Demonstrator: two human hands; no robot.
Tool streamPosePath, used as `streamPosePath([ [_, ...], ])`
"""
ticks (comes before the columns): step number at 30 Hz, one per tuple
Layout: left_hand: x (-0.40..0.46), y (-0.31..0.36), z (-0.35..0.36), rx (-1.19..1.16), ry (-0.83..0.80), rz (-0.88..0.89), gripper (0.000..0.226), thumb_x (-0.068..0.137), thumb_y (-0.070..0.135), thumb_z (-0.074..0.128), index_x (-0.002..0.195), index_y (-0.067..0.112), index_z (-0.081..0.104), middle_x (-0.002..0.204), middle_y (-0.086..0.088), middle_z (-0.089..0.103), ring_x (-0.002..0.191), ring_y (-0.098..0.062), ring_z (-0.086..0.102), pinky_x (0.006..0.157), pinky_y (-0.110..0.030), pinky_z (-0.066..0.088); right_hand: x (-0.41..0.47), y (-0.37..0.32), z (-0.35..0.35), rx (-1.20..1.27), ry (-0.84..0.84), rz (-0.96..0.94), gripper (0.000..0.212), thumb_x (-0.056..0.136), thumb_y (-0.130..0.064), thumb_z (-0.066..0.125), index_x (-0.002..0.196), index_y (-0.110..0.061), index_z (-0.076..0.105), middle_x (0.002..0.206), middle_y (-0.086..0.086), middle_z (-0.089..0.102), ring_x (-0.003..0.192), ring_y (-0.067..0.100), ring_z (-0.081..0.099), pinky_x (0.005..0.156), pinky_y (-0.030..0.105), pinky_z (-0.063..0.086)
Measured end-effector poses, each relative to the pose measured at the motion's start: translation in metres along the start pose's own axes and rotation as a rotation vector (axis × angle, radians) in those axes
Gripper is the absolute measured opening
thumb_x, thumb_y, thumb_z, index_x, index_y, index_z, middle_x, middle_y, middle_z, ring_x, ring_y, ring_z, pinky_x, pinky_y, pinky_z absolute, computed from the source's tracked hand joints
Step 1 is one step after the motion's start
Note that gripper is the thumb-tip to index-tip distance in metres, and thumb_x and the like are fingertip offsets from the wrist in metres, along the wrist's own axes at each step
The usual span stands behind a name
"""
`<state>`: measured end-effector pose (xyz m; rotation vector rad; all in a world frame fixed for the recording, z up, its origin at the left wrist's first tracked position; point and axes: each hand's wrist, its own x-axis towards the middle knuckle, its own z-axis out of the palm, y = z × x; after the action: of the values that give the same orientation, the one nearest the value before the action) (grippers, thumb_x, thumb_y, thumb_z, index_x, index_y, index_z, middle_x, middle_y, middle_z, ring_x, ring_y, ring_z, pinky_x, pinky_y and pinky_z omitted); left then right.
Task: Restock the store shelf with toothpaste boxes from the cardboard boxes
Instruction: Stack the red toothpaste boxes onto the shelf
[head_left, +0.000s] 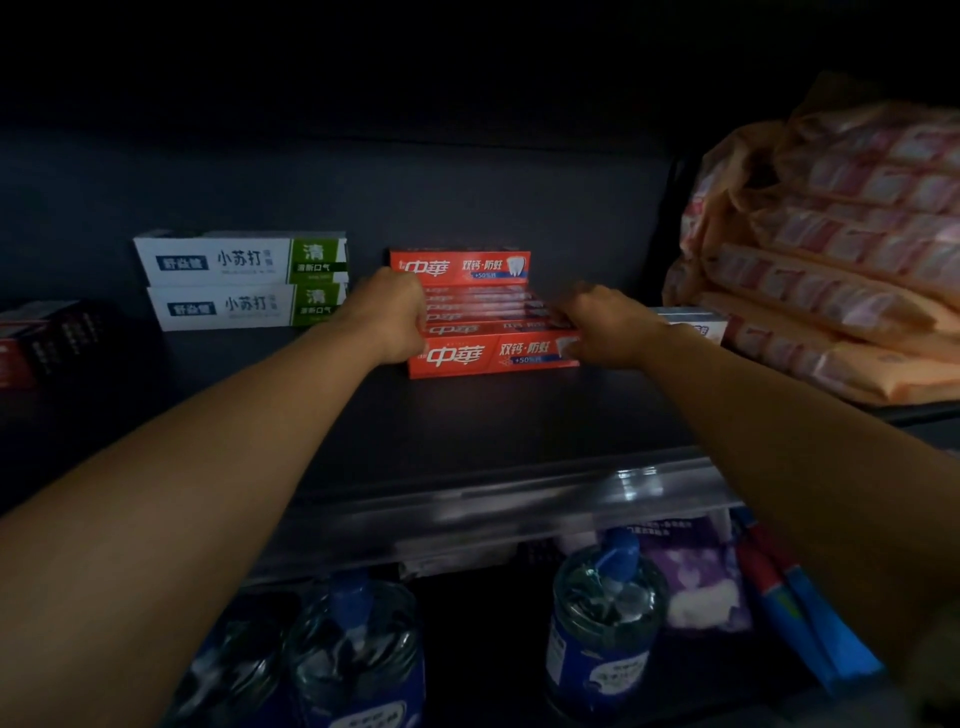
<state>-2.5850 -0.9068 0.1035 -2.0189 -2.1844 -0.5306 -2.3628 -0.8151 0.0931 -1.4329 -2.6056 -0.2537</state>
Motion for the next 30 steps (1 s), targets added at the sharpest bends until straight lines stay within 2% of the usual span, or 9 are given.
streamPosePath([
  [4, -0.006, 0.002, -0.004, 0.000, 0.004, 0.005, 0.022, 0.079, 0.017, 0.076, 0.100, 0.012, 0.071, 0.106, -0.004, 0.067, 0.097, -0.019, 0.063, 0.079, -0.029, 0.048, -0.007, -0.004, -0.004, -0.031, -0.004, -0.005, 0.057, 0.087, -0.027, 0.065, 0.138, -0.021, 0.039, 0.136, 0.007, 0.045, 0.119, 0.024, 0.049, 0.100, 0.040, 0.043],
  [8, -0.021, 0.012, -0.019, -0.027, 0.001, 0.050, 0.035, 0.079, 0.022, 0.077, 0.112, 0.013, 0.069, 0.115, -0.006, 0.064, 0.103, -0.022, 0.062, 0.085, -0.029, 0.049, -0.025, -0.012, -0.017, -0.082, 0.049, -0.043, 0.060, 0.083, -0.034, 0.069, 0.135, -0.021, 0.043, 0.132, 0.007, 0.048, 0.114, 0.026, 0.054, 0.092, 0.039, 0.047],
  [11, -0.045, 0.026, -0.035, -0.027, 0.007, 0.120, 0.038, 0.078, 0.024, 0.077, 0.113, 0.012, 0.069, 0.117, -0.008, 0.064, 0.104, -0.024, 0.062, 0.092, -0.034, 0.051, -0.051, -0.023, -0.033, -0.069, 0.087, -0.081, 0.058, 0.082, -0.041, 0.068, 0.132, -0.022, 0.045, 0.128, 0.007, 0.051, 0.110, 0.028, 0.056, 0.088, 0.041, 0.050],
  [15, -0.090, 0.046, -0.058, -0.066, 0.005, 0.201, 0.039, 0.078, 0.026, 0.077, 0.113, 0.012, 0.069, 0.117, -0.008, 0.064, 0.103, -0.024, 0.061, 0.092, -0.037, 0.051, -0.099, -0.044, -0.060, -0.071, 0.140, -0.133, 0.054, 0.084, -0.039, 0.067, 0.129, -0.020, 0.045, 0.124, 0.006, 0.051, 0.108, 0.027, 0.056, 0.083, 0.038, 0.050],
  [18, -0.127, 0.060, -0.066, -0.061, -0.025, 0.265, 0.036, 0.076, 0.028, 0.077, 0.107, 0.012, 0.070, 0.111, -0.007, 0.065, 0.099, -0.024, 0.060, 0.088, -0.039, 0.052, -0.143, -0.060, -0.072, -0.056, 0.152, -0.178, 0.052, 0.084, -0.032, 0.065, 0.129, -0.015, 0.046, 0.126, 0.008, 0.050, 0.111, 0.029, 0.054, 0.084, 0.039, 0.047],
  [23, -0.186, 0.074, -0.053, -0.066, -0.115, 0.346, 0.035, 0.074, 0.030, 0.076, 0.106, 0.016, 0.070, 0.105, -0.005, 0.068, 0.095, -0.024, 0.062, 0.082, -0.039, 0.054, -0.219, -0.077, -0.060, -0.058, 0.064, -0.182, 0.054, 0.084, -0.027, 0.066, 0.132, -0.013, 0.045, 0.133, 0.007, 0.046, 0.119, 0.028, 0.049, 0.086, 0.042, 0.047],
  [26, -0.222, 0.075, -0.030, -0.065, -0.217, 0.367, 0.018, 0.073, 0.027, 0.074, 0.080, 0.012, 0.066, 0.079, -0.004, 0.063, 0.079, -0.025, 0.060, 0.065, -0.033, 0.049, -0.258, -0.084, -0.028, -0.017, 0.013, -0.199, 0.053, 0.083, -0.027, 0.067, 0.131, -0.012, 0.048, 0.129, 0.009, 0.049, 0.116, 0.030, 0.051, 0.083, 0.043, 0.048],
  [28, -0.245, 0.073, -0.007, -0.065, -0.300, 0.370, 0.025, 0.074, 0.022, 0.072, 0.064, 0.011, 0.053, 0.065, -0.002, 0.051, 0.071, -0.024, 0.055, 0.057, -0.031, 0.040, -0.280, -0.087, 0.000, 0.006, -0.040, -0.206, 0.052, 0.083, -0.026, 0.067, 0.129, -0.009, 0.050, 0.128, 0.011, 0.051, 0.114, 0.032, 0.052, 0.083, 0.043, 0.049],
  [30, -0.264, 0.068, 0.024, -0.066, -0.386, 0.373, 0.020, 0.075, 0.024, 0.073, 0.077, 0.008, 0.062, 0.076, -0.005, 0.060, 0.077, -0.023, 0.059, 0.063, -0.033, 0.048, -0.299, -0.090, 0.030, 0.024, -0.107, -0.210, 0.051, 0.082, -0.023, 0.067, 0.128, -0.008, 0.051, 0.127, 0.013, 0.052, 0.113, 0.034, 0.054, 0.085, 0.045, 0.049],
])
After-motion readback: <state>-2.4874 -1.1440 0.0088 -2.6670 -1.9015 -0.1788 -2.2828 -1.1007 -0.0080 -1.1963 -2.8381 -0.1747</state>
